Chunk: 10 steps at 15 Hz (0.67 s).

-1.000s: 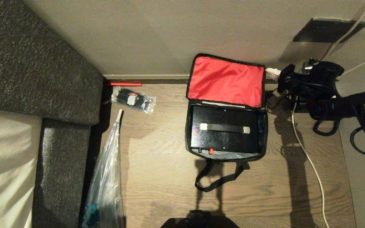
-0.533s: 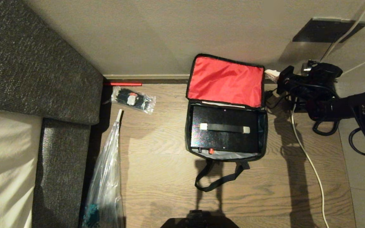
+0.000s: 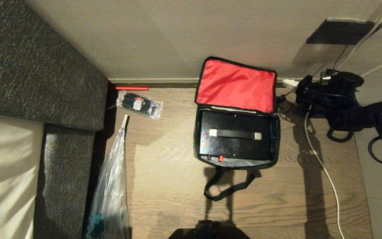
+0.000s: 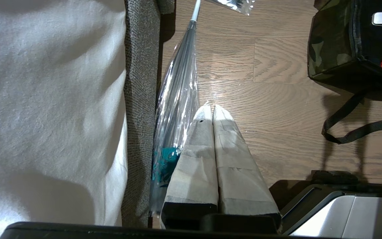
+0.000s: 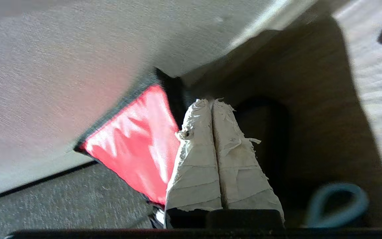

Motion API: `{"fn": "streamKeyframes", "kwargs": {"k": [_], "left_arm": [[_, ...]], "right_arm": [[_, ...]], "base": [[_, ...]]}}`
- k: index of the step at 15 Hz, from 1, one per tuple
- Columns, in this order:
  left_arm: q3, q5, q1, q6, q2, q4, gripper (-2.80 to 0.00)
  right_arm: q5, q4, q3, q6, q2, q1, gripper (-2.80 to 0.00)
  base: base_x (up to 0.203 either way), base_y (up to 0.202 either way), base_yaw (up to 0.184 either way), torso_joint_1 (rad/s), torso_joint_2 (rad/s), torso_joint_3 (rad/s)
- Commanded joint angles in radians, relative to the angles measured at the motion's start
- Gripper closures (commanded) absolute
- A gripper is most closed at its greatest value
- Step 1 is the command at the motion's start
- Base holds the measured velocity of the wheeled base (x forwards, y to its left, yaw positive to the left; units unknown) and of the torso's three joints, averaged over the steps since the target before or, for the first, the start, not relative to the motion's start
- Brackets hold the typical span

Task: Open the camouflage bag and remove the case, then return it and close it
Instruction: Close the top of the storage box

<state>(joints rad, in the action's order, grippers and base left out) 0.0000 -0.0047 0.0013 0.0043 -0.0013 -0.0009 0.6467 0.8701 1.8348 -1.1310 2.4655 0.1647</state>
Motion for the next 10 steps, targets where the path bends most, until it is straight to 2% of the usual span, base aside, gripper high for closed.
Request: {"fn": "streamKeyframes", "kwargs": {"k": [1, 3, 10], "left_arm": [[0.002, 0.000, 0.000, 0.000, 0.001, -0.001, 0.00], [0.002, 0.000, 0.000, 0.000, 0.001, -0.001, 0.00], [0.002, 0.000, 0.000, 0.000, 0.001, -0.001, 0.00]], "right_arm": [[0.025, -0.004, 0.002, -0.004, 0.003, 0.038, 0.00], [0.038, -0.011, 0.022, -0.016, 0.026, 0.037, 0.00], [0.036, -0.023, 0.073, -0.061, 0.090, -0.045, 0.00]], "base": [[0.000, 0.000, 0.000, 0.000, 0.00, 0.000], [0.000, 0.000, 0.000, 0.000, 0.00, 0.000], [0.000, 0.000, 0.000, 0.000, 0.00, 0.000]]}}
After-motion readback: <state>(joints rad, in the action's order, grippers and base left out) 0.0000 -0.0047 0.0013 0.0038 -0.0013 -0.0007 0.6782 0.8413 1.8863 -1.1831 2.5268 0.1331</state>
